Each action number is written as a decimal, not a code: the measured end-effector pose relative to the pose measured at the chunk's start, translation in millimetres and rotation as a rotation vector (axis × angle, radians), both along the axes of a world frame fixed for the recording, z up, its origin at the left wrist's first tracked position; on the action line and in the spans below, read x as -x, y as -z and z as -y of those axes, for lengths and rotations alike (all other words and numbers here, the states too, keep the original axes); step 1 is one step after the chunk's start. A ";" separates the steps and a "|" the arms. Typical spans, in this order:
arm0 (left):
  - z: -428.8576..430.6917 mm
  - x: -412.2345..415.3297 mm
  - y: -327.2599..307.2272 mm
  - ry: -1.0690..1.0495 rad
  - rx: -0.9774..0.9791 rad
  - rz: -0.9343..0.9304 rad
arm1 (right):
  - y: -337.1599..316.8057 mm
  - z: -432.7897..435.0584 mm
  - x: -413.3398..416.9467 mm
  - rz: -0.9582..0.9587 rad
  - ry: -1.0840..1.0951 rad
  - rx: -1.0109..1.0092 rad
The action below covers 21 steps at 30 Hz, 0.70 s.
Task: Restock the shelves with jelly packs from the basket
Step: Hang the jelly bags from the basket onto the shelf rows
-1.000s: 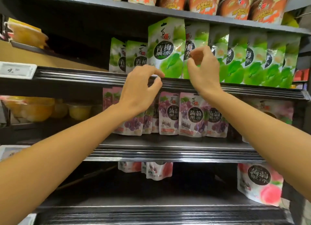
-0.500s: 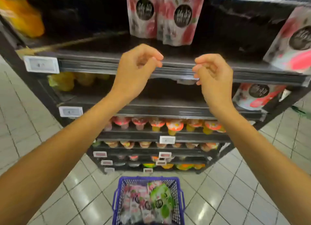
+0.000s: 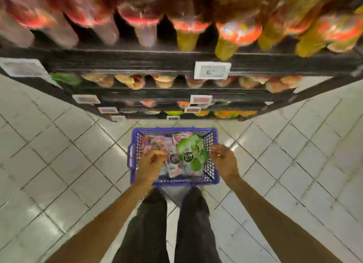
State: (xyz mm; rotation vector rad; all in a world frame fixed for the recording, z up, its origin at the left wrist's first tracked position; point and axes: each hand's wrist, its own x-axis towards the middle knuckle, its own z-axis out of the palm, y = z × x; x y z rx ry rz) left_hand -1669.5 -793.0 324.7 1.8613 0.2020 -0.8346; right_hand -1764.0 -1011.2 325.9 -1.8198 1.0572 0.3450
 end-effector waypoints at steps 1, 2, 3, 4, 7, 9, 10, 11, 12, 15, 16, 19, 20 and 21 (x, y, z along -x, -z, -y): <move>2.5 10.6 28.2 -0.016 -0.010 -0.050 | 30.1 -0.1 6.8 -0.029 0.037 0.005; 6.0 19.1 56.0 -0.047 -0.021 -0.111 | 60.5 0.0 12.3 -0.052 0.070 0.023; 9.2 26.9 83.1 -0.097 -0.040 -0.186 | 90.7 1.5 17.0 -0.085 0.085 0.031; 12.0 35.5 109.6 -0.158 -0.056 -0.271 | 120.3 0.8 21.5 -0.140 0.065 0.033; 24.8 55.0 186.8 -0.279 -0.101 -0.453 | 201.5 4.5 27.2 -0.253 -0.014 0.040; 36.4 62.6 233.4 -0.288 -0.133 -0.526 | 251.8 7.0 28.9 -0.298 -0.051 0.070; 41.7 65.8 254.3 -0.285 -0.137 -0.555 | 273.4 7.2 28.6 -0.342 -0.097 0.071; 46.5 69.1 273.1 -0.290 -0.126 -0.573 | 293.8 8.2 29.3 -0.375 -0.135 0.069; 50.8 71.5 290.5 -0.299 -0.110 -0.583 | 311.7 9.0 28.1 -0.402 -0.137 0.051; 59.6 76.1 334.8 -0.306 -0.108 -0.568 | 358.1 7.4 23.5 -0.450 -0.146 0.070; 61.1 76.7 346.1 -0.304 -0.111 -0.557 | 369.1 4.9 21.7 -0.459 -0.162 0.076; 65.2 75.3 369.3 -0.289 -0.099 -0.511 | 390.9 -1.5 20.2 -0.476 -0.225 0.158; 65.7 74.9 373.9 -0.279 -0.105 -0.490 | 395.4 -2.6 20.7 -0.475 -0.237 0.186; 65.7 74.3 376.6 -0.260 -0.116 -0.472 | 398.2 -3.4 21.6 -0.474 -0.246 0.198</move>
